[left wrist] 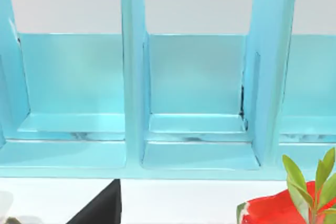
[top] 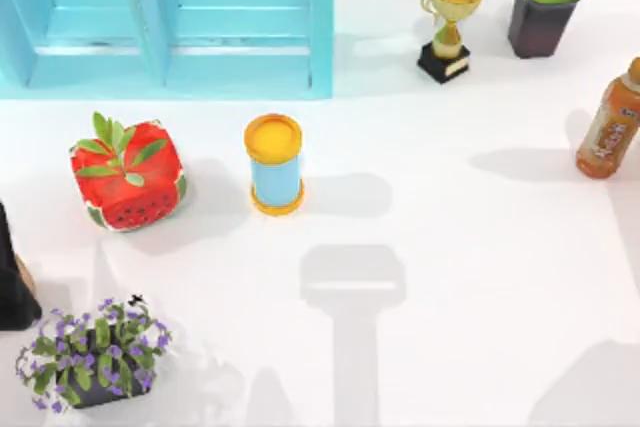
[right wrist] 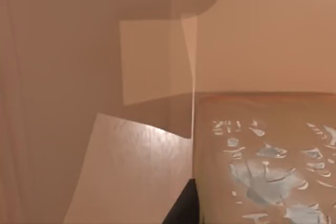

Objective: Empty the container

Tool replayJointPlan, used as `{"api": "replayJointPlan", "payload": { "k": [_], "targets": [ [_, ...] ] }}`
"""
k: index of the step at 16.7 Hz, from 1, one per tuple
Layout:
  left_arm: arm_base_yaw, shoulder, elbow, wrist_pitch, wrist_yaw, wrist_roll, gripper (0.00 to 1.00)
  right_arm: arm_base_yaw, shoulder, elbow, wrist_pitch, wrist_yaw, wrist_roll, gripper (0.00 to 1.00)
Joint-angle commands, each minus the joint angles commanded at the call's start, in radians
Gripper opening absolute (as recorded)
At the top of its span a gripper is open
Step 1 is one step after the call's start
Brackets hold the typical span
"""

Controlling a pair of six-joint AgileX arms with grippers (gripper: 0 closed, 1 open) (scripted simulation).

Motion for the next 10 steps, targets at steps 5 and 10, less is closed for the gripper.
{"api": "replayJointPlan", "payload": {
  "k": [5, 10],
  "targets": [
    [0.000, 0.000, 0.000, 0.000, 0.000, 0.000, 1.00, -0.001, -0.003, 0.003, -0.003, 0.000, 0.001, 0.00],
    [0.000, 0.000, 0.000, 0.000, 0.000, 0.000, 1.00, -0.007, -0.030, 0.143, -0.167, -0.001, -0.002, 0.00]
  ]
}}
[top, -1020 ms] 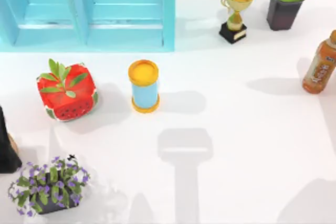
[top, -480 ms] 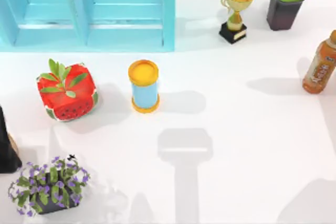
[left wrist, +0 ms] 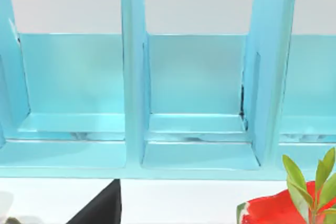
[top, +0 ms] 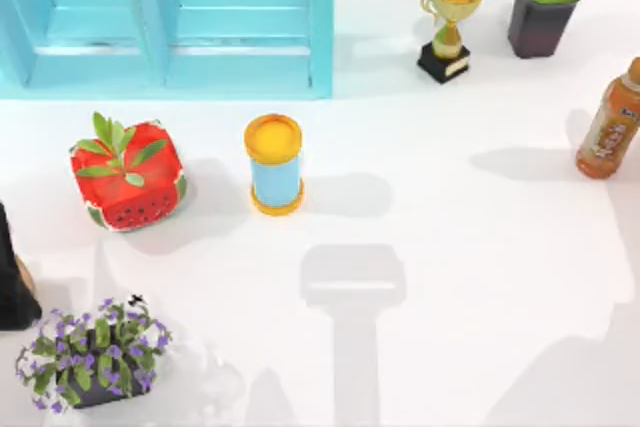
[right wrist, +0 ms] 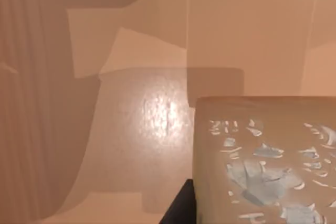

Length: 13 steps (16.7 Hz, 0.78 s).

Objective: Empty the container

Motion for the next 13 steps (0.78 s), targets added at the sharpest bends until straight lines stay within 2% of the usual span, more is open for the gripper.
{"api": "replayJointPlan", "payload": {
  "k": [6, 13],
  "targets": [
    [0.000, 0.000, 0.000, 0.000, 0.000, 0.000, 1.00, 0.001, -0.070, 0.228, -0.316, 0.001, -0.004, 0.00],
    [0.000, 0.000, 0.000, 0.000, 0.000, 0.000, 1.00, 0.005, -0.080, 0.262, -0.350, 0.001, -0.001, 0.00]
  ]
}}
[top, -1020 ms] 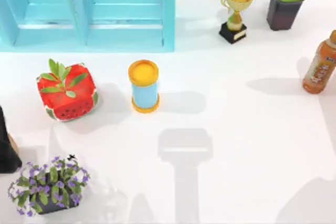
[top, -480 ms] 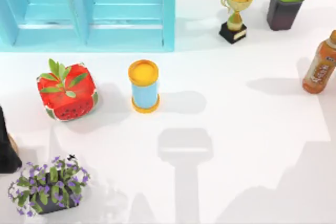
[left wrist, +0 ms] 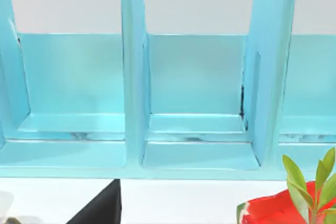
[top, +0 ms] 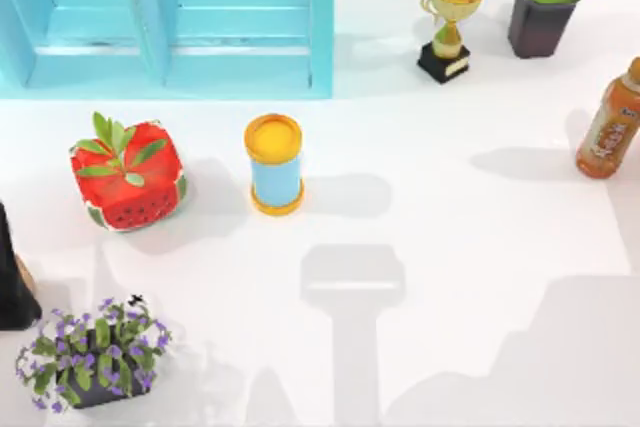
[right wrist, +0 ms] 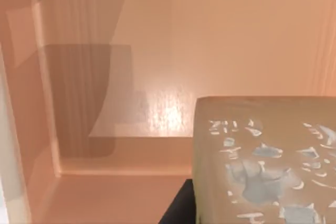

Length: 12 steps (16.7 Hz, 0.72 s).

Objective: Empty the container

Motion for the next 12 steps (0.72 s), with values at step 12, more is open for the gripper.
{"api": "replayJointPlan", "payload": {
  "k": [12],
  "targets": [
    [0.000, 0.000, 0.000, 0.000, 0.000, 0.000, 1.00, 0.705, 0.071, -0.123, 0.156, -0.002, 0.722, 0.00]
  ]
}}
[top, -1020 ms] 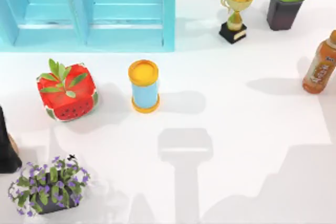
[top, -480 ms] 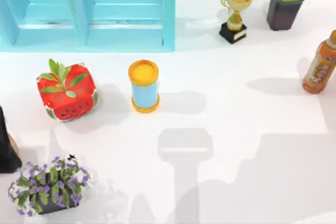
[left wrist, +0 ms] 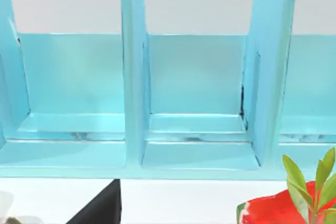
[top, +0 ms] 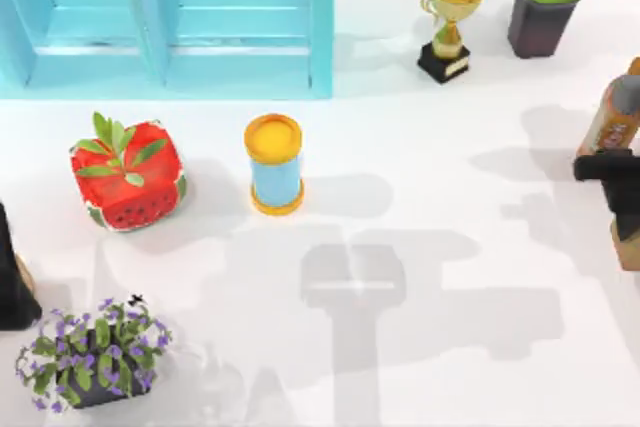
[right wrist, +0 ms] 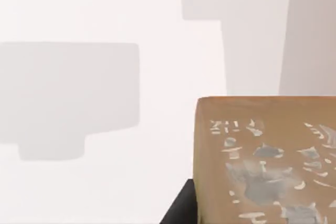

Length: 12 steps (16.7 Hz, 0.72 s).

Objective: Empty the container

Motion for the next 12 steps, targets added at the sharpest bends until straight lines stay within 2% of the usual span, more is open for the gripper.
{"api": "replayJointPlan", "payload": {
  "k": [3, 6, 9, 12],
  "targets": [
    [0.000, 0.000, 0.000, 0.000, 0.000, 0.000, 1.00, 0.269, 0.010, -0.066, 0.072, 0.000, 0.258, 0.00],
    [0.000, 0.000, 0.000, 0.000, 0.000, 0.000, 1.00, 0.464, 0.003, -0.124, 0.142, 0.003, 0.450, 0.00],
    [0.000, 0.000, 0.000, 0.000, 0.000, 0.000, 1.00, 0.564, -0.012, -0.163, 0.189, 0.007, 0.548, 0.00],
    [0.000, 0.000, 0.000, 0.000, 0.000, 0.000, 1.00, 0.578, -0.015, -0.169, 0.197, 0.008, 0.562, 0.00]
  ]
}}
